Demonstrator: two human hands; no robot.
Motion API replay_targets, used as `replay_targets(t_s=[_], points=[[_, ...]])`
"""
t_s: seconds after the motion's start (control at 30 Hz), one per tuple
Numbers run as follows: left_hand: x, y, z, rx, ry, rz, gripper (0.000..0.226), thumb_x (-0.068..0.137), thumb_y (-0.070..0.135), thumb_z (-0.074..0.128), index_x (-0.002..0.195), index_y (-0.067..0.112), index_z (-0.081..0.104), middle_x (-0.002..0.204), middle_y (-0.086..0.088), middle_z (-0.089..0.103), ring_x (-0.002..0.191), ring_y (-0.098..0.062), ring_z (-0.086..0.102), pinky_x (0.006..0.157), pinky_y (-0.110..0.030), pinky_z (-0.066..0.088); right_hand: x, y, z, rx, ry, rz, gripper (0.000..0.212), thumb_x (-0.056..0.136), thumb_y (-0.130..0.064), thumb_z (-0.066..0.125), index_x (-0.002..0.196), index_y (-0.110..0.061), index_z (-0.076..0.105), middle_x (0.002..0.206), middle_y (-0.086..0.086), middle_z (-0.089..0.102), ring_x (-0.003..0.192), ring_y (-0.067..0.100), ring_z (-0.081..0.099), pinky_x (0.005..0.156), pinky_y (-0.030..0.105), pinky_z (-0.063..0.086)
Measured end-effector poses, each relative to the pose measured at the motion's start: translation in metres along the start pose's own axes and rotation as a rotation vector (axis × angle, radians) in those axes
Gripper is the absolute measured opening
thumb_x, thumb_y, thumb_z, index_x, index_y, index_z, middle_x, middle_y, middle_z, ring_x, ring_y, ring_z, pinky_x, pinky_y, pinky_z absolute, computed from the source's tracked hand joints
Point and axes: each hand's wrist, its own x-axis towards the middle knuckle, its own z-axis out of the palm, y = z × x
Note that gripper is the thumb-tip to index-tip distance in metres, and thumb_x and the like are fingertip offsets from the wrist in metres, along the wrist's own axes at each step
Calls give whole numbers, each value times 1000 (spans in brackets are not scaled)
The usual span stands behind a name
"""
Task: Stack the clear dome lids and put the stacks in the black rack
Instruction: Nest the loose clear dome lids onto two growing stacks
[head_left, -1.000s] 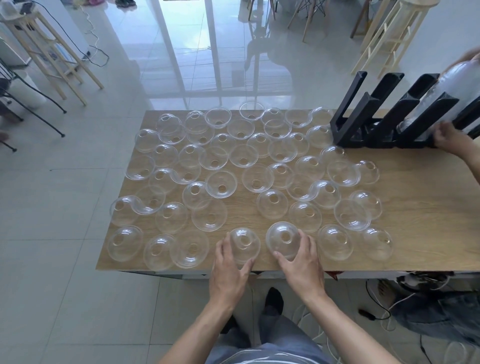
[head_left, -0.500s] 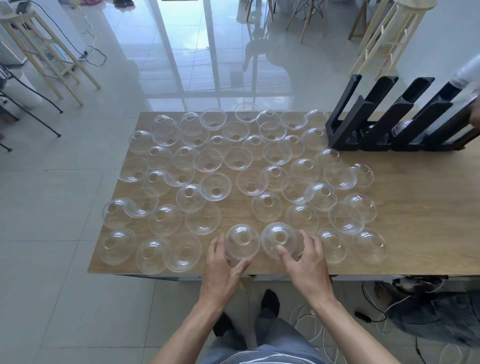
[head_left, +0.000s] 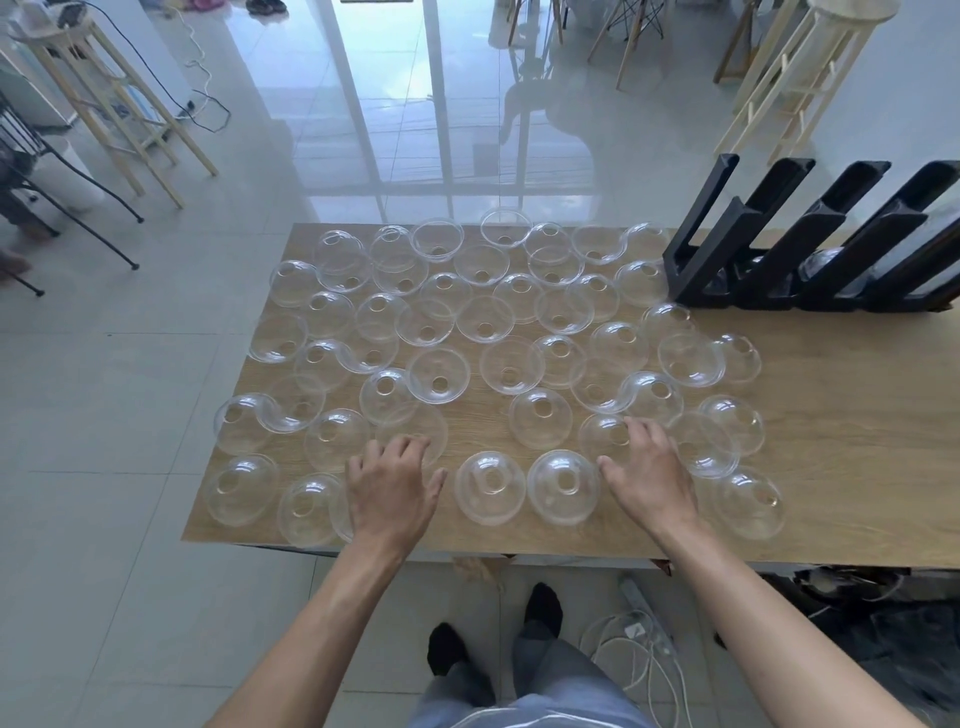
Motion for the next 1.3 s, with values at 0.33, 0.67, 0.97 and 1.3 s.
replay_targets(t_s=[0.33, 0.67, 0.97, 1.3], points=[[23, -1, 6, 131, -137, -25, 22, 101, 43, 58, 111, 35, 76, 114, 14, 76, 103, -21, 62, 84, -40, 33, 22, 0, 4, -4, -83, -8, 76, 90, -23, 80, 154, -6, 42, 159, 16, 46, 141, 36, 51, 113, 46, 44], [10, 0, -4, -433, 73, -72, 13, 100, 32, 70, 99, 21, 79, 92, 11, 74, 82, -13, 65, 78, -37, 55, 14, 8, -5, 61, -50, -62, 75, 92, -26, 81, 154, -5, 43, 148, 20, 51, 134, 37, 55, 108, 45, 48], [-11, 6, -7, -939, 119, -267, 5, 103, 30, 67, 102, 32, 72, 82, 11, 74, 76, -7, 73, 69, -26, 58, -4, 6, -26, 142, 15, -111, 76, 91, -36, 82, 154, -10, 47, 145, 15, 55, 135, 31, 55, 108, 38, 45], [-45, 33, 19, -1403, -78, -553, 15, 108, 15, 57, 118, 16, 69, 89, -9, 77, 81, -25, 78, 74, -33, 65, -36, -12, -14, 157, -13, -216, 82, 89, -45, 82, 156, -14, 47, 150, 9, 54, 135, 24, 56, 106, 30, 43]])
